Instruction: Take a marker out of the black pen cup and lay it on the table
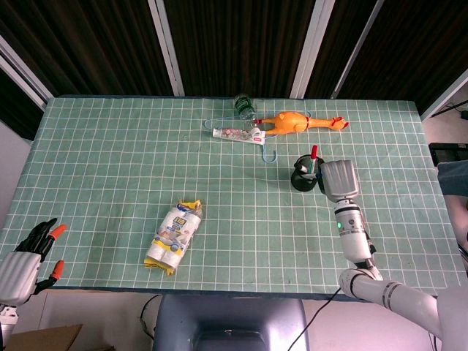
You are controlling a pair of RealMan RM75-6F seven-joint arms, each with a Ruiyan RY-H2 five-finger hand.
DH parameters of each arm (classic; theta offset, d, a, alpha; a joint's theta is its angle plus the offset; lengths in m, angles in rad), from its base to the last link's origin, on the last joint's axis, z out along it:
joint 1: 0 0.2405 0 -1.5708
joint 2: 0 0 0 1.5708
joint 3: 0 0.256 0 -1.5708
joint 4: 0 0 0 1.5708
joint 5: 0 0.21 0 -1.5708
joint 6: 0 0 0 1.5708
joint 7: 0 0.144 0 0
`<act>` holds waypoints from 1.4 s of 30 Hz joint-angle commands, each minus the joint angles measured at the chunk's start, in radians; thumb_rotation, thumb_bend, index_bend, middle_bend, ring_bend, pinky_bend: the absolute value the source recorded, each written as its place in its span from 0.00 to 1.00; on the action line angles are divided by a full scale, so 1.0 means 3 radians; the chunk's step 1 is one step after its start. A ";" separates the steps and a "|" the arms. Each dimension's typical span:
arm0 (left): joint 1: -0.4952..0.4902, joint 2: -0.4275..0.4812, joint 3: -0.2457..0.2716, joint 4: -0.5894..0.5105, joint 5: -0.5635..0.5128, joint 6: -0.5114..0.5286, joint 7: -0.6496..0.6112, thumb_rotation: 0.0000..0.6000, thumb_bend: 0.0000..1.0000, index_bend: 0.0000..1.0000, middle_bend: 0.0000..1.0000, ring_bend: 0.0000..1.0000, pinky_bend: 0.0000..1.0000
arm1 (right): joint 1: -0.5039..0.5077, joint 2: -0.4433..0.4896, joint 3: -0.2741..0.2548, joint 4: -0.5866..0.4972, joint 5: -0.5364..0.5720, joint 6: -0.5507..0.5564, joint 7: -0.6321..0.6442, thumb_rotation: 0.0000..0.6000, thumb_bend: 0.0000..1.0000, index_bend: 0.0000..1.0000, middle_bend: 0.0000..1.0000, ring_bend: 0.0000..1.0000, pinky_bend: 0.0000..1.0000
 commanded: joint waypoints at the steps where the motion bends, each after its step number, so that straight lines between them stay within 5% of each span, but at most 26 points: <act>1: -0.0001 0.0000 0.0001 0.0001 0.0002 0.0000 0.0000 1.00 0.45 0.13 0.01 0.01 0.29 | -0.0007 0.0008 0.0000 -0.0023 -0.0020 0.0032 -0.0002 1.00 0.89 0.76 1.00 1.00 1.00; 6: -0.0001 0.0001 -0.0003 0.0002 -0.0002 0.0001 -0.0008 1.00 0.45 0.13 0.01 0.01 0.29 | -0.0036 0.0061 0.0014 -0.0170 -0.0074 0.0164 -0.0038 1.00 1.00 0.83 1.00 1.00 1.00; 20: -0.0007 -0.0006 -0.0003 -0.0009 -0.0013 -0.0022 0.0031 1.00 0.45 0.13 0.01 0.01 0.29 | -0.0185 0.0469 0.0055 -0.1602 -0.0550 0.0924 -0.0453 1.00 1.00 0.87 1.00 1.00 1.00; 28: -0.0005 -0.0005 -0.0003 -0.0012 -0.0011 -0.0018 0.0035 1.00 0.45 0.13 0.01 0.01 0.29 | -0.0129 0.0467 0.0018 -0.1997 -0.0736 0.0963 -0.0654 1.00 1.00 0.87 1.00 1.00 1.00; 34: 0.0001 -0.0003 -0.0005 -0.0008 -0.0006 -0.0001 0.0021 1.00 0.45 0.13 0.01 0.01 0.29 | -0.0085 0.0350 -0.0082 -0.1866 -0.0762 0.0652 -0.0166 1.00 1.00 0.87 1.00 1.00 1.00; 42: 0.0000 -0.0005 -0.0009 0.0003 -0.0012 -0.0002 0.0017 1.00 0.45 0.13 0.01 0.01 0.29 | -0.0062 0.0200 -0.0176 -0.1378 -0.1009 0.0200 0.1294 1.00 1.00 0.87 1.00 1.00 1.00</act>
